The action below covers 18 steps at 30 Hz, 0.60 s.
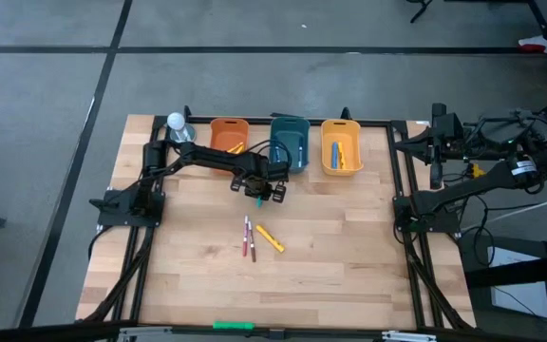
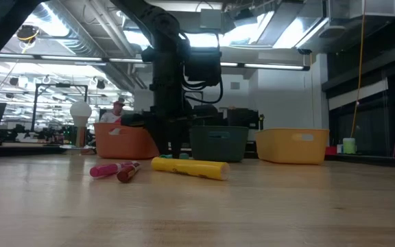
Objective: Pick & Place Markers
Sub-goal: Put the light blue highlighter pen into the yellow bin
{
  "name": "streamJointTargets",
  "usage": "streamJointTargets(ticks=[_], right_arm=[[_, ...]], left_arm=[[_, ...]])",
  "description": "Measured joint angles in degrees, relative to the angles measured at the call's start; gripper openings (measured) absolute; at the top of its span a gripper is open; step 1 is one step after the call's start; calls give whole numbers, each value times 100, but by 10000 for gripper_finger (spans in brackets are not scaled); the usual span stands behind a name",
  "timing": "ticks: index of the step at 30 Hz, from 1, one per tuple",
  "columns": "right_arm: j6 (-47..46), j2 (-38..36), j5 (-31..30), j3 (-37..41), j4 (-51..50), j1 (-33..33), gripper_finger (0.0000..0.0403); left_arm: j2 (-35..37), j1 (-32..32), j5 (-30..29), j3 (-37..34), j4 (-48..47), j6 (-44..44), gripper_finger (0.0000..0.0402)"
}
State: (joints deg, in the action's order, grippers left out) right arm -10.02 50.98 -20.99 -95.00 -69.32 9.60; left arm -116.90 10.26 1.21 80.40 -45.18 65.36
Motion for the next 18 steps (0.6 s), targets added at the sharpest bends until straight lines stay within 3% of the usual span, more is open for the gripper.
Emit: streamJointTargets(ticks=[10, 18], right_arm=[[20, -2, 0, 0, 0, 0, 0], [24, 0, -2, 0, 0, 1, 0]], left_arm=[[438, -12, -159, -9, 32, -13, 53], [1295, -24, -653, -9, 162, -192, 53]])
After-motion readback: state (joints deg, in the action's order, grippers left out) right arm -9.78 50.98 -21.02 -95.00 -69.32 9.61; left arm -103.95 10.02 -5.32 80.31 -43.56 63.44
